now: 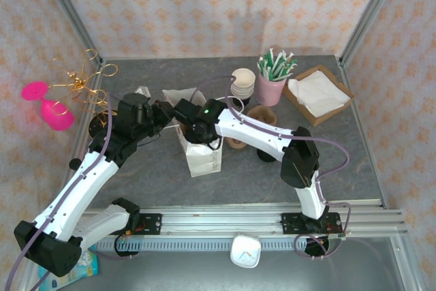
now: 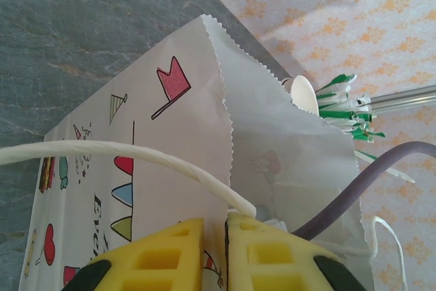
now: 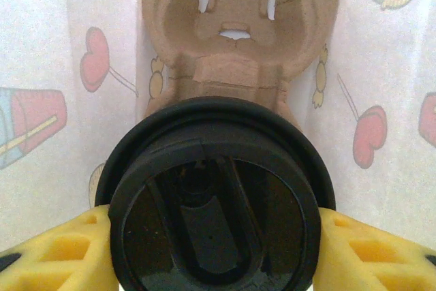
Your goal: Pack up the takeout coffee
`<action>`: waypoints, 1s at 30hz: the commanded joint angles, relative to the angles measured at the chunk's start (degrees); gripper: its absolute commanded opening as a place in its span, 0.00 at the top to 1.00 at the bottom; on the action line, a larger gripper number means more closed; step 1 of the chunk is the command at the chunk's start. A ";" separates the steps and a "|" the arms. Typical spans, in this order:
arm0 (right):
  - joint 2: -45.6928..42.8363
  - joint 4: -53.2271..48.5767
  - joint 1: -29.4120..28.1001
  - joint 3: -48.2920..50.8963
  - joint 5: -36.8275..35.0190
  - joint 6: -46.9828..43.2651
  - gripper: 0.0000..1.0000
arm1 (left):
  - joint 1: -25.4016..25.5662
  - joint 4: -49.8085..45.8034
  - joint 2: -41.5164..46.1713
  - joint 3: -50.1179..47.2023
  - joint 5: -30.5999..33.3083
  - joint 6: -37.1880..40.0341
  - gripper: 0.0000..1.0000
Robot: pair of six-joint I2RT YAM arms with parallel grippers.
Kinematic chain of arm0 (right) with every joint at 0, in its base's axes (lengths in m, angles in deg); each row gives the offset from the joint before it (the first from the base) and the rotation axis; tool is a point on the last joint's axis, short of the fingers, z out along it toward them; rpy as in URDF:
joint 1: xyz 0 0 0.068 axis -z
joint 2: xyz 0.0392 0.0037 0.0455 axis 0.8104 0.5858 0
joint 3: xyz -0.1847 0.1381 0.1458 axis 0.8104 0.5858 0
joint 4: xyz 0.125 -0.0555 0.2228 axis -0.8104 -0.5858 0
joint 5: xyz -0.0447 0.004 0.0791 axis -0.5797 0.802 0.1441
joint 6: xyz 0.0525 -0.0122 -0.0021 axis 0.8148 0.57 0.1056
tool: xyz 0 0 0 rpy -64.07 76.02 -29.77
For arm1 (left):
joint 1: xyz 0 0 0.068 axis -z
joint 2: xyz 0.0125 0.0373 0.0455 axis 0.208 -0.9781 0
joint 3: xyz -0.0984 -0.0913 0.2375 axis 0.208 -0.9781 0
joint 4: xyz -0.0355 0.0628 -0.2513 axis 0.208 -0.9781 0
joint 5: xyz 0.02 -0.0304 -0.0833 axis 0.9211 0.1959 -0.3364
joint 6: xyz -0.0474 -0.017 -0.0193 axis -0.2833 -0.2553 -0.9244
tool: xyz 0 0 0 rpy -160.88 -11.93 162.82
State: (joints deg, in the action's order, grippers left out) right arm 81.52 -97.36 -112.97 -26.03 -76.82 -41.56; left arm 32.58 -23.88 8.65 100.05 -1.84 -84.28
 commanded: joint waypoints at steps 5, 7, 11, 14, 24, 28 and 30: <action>-0.26 0.27 -0.46 4.29 0.58 0.97 0.52 | -0.45 0.16 1.14 2.07 0.01 1.08 0.84; -0.27 0.75 -0.45 4.78 0.75 0.83 0.52 | -0.45 0.31 1.36 1.88 0.06 1.03 0.84; -0.34 0.78 -0.44 4.36 0.24 0.91 0.52 | -0.51 -0.05 1.63 1.93 0.38 1.20 0.84; -0.18 0.25 -0.42 4.09 -0.17 0.86 0.51 | -0.50 -0.33 1.57 1.85 0.62 1.37 0.84; -0.21 -1.94 -0.43 -0.22 -1.97 1.12 0.41 | -0.55 -1.08 1.28 2.46 1.39 2.21 0.82; -0.17 -2.58 -0.42 -1.79 -2.00 1.14 0.38 | -0.56 -1.06 1.27 2.51 1.24 2.31 0.81; -0.10 -2.92 -0.41 -2.63 -2.13 1.10 0.36 | -0.55 -1.09 1.23 2.43 1.37 2.37 0.81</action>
State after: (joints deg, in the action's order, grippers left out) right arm 80.62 -97.66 -112.97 -26.11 -77.06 -41.15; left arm 32.58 -24.62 9.15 100.79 -1.84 -82.99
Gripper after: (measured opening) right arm 0.641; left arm 0.192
